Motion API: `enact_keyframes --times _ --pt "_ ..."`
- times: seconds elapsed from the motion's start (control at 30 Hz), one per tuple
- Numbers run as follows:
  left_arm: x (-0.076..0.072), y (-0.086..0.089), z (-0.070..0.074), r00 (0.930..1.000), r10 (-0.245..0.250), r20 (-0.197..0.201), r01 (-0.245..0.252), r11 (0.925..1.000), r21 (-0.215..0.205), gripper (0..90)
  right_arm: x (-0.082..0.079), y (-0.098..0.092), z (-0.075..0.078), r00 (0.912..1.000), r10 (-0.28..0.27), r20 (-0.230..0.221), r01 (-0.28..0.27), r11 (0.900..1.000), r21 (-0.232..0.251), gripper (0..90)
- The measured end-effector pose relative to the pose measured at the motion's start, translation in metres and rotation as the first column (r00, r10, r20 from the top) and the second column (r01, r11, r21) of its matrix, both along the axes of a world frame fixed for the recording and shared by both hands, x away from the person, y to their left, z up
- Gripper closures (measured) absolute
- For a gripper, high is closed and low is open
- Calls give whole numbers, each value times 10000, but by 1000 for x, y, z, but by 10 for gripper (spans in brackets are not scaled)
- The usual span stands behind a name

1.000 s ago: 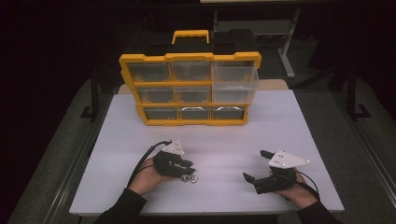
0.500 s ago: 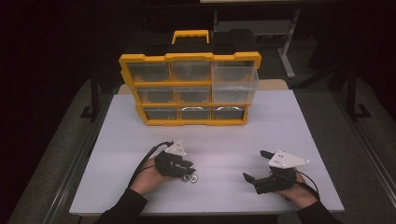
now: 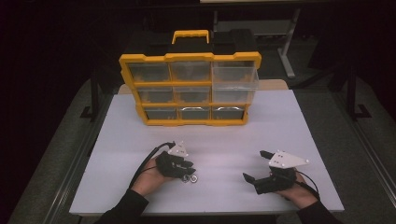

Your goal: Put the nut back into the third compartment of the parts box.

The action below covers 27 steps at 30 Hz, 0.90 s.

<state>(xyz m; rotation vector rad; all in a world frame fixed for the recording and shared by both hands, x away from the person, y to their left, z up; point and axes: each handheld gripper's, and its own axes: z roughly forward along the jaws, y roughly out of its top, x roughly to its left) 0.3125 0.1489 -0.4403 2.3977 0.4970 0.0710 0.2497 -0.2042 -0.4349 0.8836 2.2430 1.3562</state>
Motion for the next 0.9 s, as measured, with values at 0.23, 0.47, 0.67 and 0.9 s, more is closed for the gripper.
enact_keyframes --times 0.23,0.47,0.67,0.9 --pt "3 2 0 9996 127 -251 -131 9998 -157 700 0 0 0 10000 31 -13 -31 10000 -17 4" --pt "5 4 2 9991 202 -366 -208 9997 -146 700 0 0 0 10000 58 16 -58 10000 -41 4" --pt "3 4 5 9964 583 -613 -632 9947 -813 700 -1 0 0 9999 34 -97 -34 10000 3 4" --pt "4 5 12 9955 575 -756 -661 9911 -1159 699 0 1 -1 9999 68 -98 -68 10000 4 3"
